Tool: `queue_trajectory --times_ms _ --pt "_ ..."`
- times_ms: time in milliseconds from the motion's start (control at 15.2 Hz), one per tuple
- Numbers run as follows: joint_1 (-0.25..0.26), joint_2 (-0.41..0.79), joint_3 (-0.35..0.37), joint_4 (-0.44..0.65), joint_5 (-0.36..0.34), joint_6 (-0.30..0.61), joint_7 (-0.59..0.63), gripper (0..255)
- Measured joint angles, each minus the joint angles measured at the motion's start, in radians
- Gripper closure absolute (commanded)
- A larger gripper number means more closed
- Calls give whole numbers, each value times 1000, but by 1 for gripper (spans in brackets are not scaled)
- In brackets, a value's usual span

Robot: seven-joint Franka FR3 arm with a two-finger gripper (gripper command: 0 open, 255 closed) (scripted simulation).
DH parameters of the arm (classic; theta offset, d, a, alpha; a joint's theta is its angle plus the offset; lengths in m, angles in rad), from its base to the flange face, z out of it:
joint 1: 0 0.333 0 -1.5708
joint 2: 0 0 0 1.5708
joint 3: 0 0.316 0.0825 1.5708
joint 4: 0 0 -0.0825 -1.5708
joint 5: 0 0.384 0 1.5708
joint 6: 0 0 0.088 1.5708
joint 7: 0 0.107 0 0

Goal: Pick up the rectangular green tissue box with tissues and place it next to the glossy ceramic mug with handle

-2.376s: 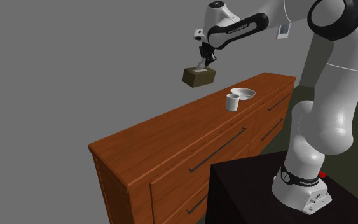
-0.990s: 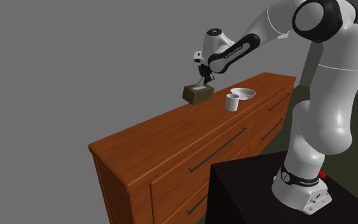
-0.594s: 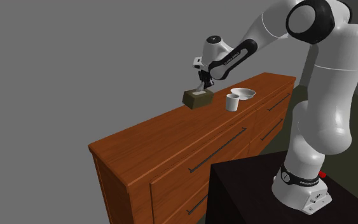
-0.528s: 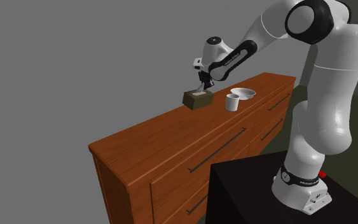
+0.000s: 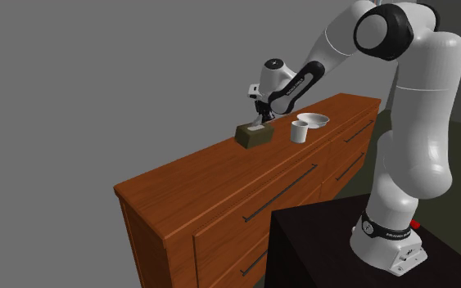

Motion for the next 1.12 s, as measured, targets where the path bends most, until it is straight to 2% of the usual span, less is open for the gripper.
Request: queue_trajectory --times_ms 264,594,660,1056,1122 --pt "-7 38 -1 -13 4 46 12 255" --pt "-8 40 -1 -14 3 50 14 255" --pt "-8 41 -1 -14 3 51 14 0" --pt "-8 40 -1 -14 3 51 14 0" --pt "3 21 -5 -18 -14 35 27 0"
